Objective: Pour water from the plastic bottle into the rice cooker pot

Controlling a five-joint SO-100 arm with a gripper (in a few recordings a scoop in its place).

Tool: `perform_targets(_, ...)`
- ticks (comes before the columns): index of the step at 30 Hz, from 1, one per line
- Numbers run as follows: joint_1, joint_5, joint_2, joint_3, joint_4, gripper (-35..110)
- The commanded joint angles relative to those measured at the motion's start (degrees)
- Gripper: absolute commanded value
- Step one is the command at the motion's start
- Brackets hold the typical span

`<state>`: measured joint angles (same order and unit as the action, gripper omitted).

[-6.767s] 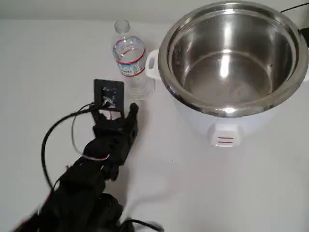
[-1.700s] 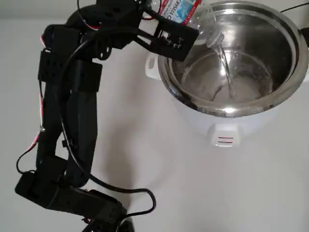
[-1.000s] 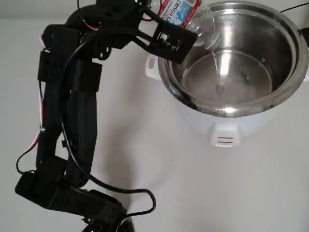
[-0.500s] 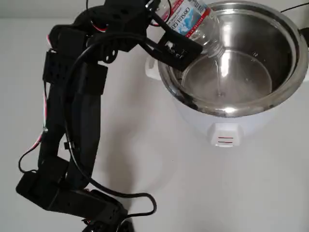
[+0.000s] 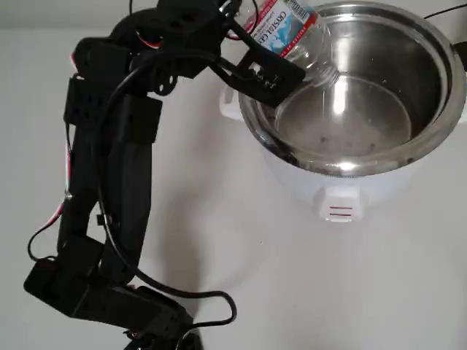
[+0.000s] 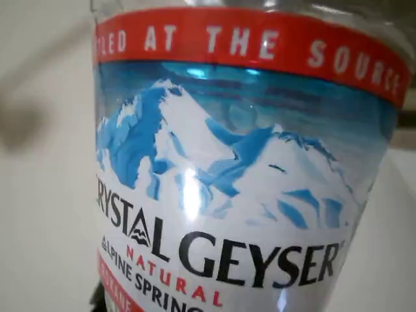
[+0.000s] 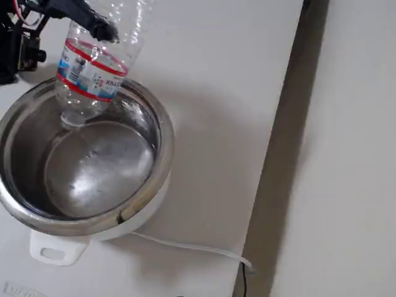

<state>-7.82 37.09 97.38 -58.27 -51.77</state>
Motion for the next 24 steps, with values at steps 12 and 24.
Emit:
perform_targets(12,-0.4,-29.4,1.6,4.8,0.7,14)
perform_targets(24,10.1,-78.0,14.9,3.8,-6.6,14)
